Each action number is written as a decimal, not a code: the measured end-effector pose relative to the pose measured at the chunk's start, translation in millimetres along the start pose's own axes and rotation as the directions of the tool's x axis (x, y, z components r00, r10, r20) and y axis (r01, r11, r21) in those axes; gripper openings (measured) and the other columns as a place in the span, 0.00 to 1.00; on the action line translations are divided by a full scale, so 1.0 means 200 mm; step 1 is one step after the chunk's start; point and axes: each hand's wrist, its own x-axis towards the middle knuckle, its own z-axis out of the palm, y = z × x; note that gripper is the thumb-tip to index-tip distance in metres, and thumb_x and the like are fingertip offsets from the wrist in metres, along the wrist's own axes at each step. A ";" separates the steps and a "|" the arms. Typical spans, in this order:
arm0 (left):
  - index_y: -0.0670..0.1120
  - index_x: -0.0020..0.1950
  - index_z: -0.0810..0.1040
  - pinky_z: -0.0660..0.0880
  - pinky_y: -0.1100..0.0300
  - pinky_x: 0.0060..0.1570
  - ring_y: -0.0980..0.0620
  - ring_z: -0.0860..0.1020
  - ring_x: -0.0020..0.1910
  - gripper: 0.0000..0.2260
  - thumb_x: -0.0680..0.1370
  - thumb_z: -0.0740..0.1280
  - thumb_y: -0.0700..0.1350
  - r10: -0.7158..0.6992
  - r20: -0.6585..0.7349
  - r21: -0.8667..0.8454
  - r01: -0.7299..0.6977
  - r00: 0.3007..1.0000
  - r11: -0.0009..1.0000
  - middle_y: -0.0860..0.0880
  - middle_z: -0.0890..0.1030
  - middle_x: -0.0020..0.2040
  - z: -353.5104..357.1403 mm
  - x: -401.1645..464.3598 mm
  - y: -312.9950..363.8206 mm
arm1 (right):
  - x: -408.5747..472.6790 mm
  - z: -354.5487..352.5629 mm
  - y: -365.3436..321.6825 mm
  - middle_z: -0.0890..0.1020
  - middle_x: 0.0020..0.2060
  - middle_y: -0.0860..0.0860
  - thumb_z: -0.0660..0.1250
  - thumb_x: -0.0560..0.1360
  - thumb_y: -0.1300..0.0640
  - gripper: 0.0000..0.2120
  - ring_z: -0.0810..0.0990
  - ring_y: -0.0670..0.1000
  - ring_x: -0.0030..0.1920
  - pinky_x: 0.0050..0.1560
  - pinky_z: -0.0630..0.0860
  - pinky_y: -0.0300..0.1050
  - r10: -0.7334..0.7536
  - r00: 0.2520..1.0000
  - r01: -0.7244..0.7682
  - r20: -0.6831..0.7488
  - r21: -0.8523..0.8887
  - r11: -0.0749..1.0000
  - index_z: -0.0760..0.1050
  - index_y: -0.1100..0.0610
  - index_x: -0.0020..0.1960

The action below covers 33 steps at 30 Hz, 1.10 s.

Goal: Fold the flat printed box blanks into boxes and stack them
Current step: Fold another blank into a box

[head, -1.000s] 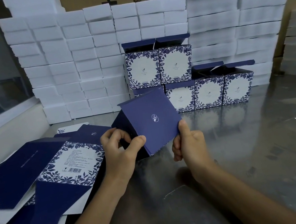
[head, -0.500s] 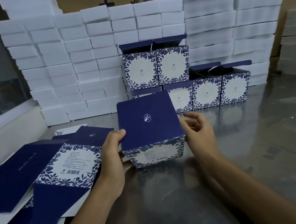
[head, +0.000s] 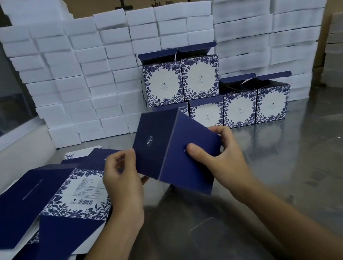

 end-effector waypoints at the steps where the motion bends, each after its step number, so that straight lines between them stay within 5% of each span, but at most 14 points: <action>1: 0.54 0.44 0.77 0.73 0.71 0.30 0.61 0.78 0.39 0.04 0.79 0.68 0.49 0.046 -0.051 0.028 -0.044 0.998 0.999 0.53 0.80 0.43 -0.01 0.00 0.01 | -0.01 0.01 0.00 0.80 0.48 0.46 0.81 0.58 0.38 0.30 0.81 0.42 0.44 0.43 0.79 0.38 -0.029 1.000 0.029 -0.009 -0.056 0.998 0.69 0.47 0.51; 5: 0.53 0.41 0.81 0.78 0.56 0.44 0.51 0.80 0.47 0.11 0.79 0.65 0.56 0.019 -0.077 0.088 -0.012 0.997 0.996 0.49 0.81 0.51 -0.02 0.01 0.02 | -0.02 0.04 0.04 0.81 0.46 0.48 0.77 0.56 0.33 0.28 0.82 0.47 0.43 0.38 0.77 0.39 -0.062 0.998 0.061 -0.010 -0.126 0.990 0.67 0.44 0.45; 7: 0.54 0.39 0.83 0.78 0.51 0.48 0.51 0.81 0.49 0.14 0.77 0.64 0.58 0.003 -0.032 0.051 -0.002 0.999 0.999 0.51 0.81 0.54 -0.01 -0.01 0.04 | -0.01 0.03 0.08 0.81 0.47 0.50 0.76 0.59 0.32 0.27 0.82 0.52 0.45 0.41 0.79 0.48 -0.081 0.997 0.076 -0.016 -0.197 0.977 0.67 0.45 0.45; 9: 0.55 0.38 0.81 0.77 0.55 0.52 0.56 0.80 0.49 0.13 0.78 0.64 0.59 0.100 0.028 0.118 -0.103 0.995 0.988 0.60 0.79 0.50 0.01 -0.05 0.05 | -0.01 0.03 0.10 0.80 0.46 0.50 0.74 0.61 0.30 0.27 0.80 0.56 0.44 0.45 0.79 0.58 -0.110 0.994 0.102 -0.013 -0.271 0.957 0.67 0.47 0.44; 11: 0.57 0.45 0.81 0.74 0.58 0.59 0.61 0.76 0.54 0.11 0.77 0.65 0.62 0.168 0.095 0.188 -0.184 0.981 0.965 0.57 0.75 0.55 0.02 -0.08 0.05 | -0.02 0.04 0.12 0.79 0.45 0.50 0.72 0.63 0.28 0.27 0.79 0.57 0.43 0.45 0.78 0.61 -0.133 0.991 0.131 0.015 -0.312 0.941 0.68 0.48 0.43; 15: 0.58 0.60 0.73 0.67 0.77 0.54 0.71 0.70 0.56 0.27 0.66 0.70 0.70 0.205 0.162 0.272 -0.244 0.965 0.931 0.54 0.66 0.64 0.02 -0.11 0.07 | -0.04 0.06 0.12 0.75 0.43 0.46 0.70 0.67 0.30 0.23 0.77 0.51 0.42 0.42 0.78 0.54 -0.201 0.973 0.230 0.117 -0.361 0.904 0.68 0.48 0.39; 19: 0.56 0.66 0.66 0.72 0.58 0.60 0.53 0.69 0.65 0.42 0.57 0.72 0.71 0.255 0.119 0.383 -0.281 0.960 0.880 0.52 0.60 0.68 0.02 -0.13 0.05 | -0.06 0.08 0.11 0.73 0.45 0.46 0.70 0.69 0.36 0.18 0.76 0.45 0.41 0.41 0.73 0.38 -0.199 0.946 0.291 0.256 -0.400 0.869 0.68 0.48 0.35; 24: 0.57 0.67 0.62 0.70 0.41 0.63 0.47 0.63 0.69 0.43 0.58 0.78 0.62 0.296 0.100 0.562 -0.299 0.950 0.771 0.48 0.59 0.72 0.02 -0.13 0.03 | -0.10 0.13 0.13 0.74 0.50 0.43 0.73 0.71 0.45 0.11 0.80 0.45 0.44 0.47 0.79 0.46 -0.102 0.907 0.296 0.409 -0.447 0.844 0.76 0.50 0.37; 28: 0.58 0.63 0.66 0.71 0.54 0.61 0.49 0.67 0.66 0.36 0.60 0.78 0.59 0.293 0.157 0.508 -0.332 0.943 0.795 0.48 0.62 0.69 -0.02 -0.09 0.02 | -0.08 0.11 0.10 0.82 0.45 0.44 0.68 0.75 0.51 0.09 0.82 0.43 0.37 0.44 0.80 0.47 -0.114 0.921 0.275 0.373 -0.413 0.868 0.78 0.54 0.38; 31: 0.57 0.60 0.70 0.65 0.79 0.50 0.70 0.69 0.57 0.31 0.59 0.75 0.54 0.315 0.280 0.391 -0.408 0.907 0.825 0.49 0.66 0.65 -0.02 -0.08 0.03 | -0.07 0.09 0.06 0.82 0.30 0.50 0.63 0.74 0.51 0.13 0.81 0.52 0.31 0.37 0.79 0.55 -0.180 0.976 0.214 0.120 -0.420 0.882 0.76 0.58 0.35; 33: 0.56 0.60 0.72 0.63 0.82 0.49 0.77 0.67 0.55 0.29 0.59 0.72 0.55 0.305 0.361 0.331 -0.426 0.881 0.842 0.49 0.66 0.65 -0.01 -0.10 0.03 | -0.06 0.08 0.04 0.79 0.28 0.49 0.61 0.75 0.48 0.16 0.78 0.53 0.31 0.35 0.76 0.55 -0.242 0.965 0.178 -0.101 -0.429 0.886 0.72 0.56 0.34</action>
